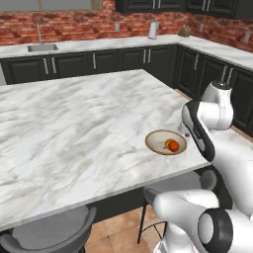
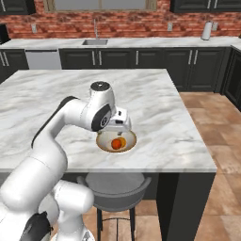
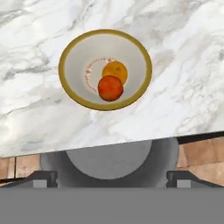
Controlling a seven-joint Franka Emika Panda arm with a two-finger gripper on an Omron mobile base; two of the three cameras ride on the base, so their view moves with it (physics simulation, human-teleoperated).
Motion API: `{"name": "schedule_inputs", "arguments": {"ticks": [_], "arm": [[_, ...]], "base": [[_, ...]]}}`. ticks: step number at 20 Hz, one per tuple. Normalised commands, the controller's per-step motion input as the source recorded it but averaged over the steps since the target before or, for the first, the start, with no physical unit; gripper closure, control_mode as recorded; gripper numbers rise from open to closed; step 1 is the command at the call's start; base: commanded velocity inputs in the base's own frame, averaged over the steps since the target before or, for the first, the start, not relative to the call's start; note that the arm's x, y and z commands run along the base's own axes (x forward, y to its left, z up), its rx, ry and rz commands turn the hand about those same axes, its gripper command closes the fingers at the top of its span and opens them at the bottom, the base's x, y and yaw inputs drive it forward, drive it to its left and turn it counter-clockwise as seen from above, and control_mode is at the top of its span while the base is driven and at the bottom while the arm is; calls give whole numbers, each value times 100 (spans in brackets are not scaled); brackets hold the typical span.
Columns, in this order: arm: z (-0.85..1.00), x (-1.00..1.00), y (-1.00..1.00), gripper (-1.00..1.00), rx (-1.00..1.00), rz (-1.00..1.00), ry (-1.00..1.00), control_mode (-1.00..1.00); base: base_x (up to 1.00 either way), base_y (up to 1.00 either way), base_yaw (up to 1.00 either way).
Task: Retrieve the orange and apple from the fridge and place them into the bowl on the dining table.
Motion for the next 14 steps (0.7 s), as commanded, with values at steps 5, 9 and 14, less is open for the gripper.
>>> {"name": "schedule_inputs", "arguments": {"ticks": [5,9,14], "arm": [[8,-94,-25,-100,0,41,-19,-100],[40,-91,-91,-100,2,8,-23,-100],[54,-64,-88,-100,7,-1,-9,-100]], "base": [[0,0,0],[0,0,0],[0,0,0]]}}
